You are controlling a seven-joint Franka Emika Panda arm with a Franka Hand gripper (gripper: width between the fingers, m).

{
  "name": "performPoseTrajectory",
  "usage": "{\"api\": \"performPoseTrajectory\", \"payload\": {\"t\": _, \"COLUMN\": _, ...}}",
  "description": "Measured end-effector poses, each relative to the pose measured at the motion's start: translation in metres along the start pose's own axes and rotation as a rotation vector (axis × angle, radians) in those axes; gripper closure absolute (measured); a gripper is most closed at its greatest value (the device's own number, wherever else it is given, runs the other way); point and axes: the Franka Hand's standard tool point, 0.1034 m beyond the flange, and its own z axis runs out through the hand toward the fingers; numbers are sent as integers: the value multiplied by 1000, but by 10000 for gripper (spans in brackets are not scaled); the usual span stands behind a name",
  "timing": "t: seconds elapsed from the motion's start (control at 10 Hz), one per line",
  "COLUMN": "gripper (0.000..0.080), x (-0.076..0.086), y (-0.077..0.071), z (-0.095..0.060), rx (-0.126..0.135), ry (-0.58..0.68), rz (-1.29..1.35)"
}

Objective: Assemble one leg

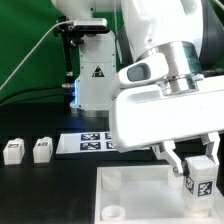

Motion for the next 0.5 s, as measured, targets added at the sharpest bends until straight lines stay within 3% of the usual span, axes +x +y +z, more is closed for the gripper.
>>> {"api": "performPoseTrajectory", "payload": {"t": 0.5, "gripper": 497, "x": -1, "y": -2, "z": 1, "rx": 1, "ry": 1, "rz": 1}}
